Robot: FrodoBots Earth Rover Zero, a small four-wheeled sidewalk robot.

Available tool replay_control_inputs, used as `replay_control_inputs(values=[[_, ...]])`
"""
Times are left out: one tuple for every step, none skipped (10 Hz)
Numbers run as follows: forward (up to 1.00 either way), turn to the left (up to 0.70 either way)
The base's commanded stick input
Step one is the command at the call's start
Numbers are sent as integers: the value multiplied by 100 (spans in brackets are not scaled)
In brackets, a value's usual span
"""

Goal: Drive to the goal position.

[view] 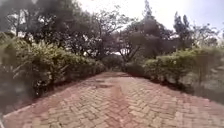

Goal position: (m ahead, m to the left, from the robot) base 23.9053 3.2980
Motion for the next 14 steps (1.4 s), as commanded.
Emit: replay_control_inputs(values=[[70,0],[70,0],[70,-14],[70,-30],[70,-35],[70,-35],[70,0],[70,0],[70,0],[70,0],[70,0],[70,0],[70,0],[70,0]])
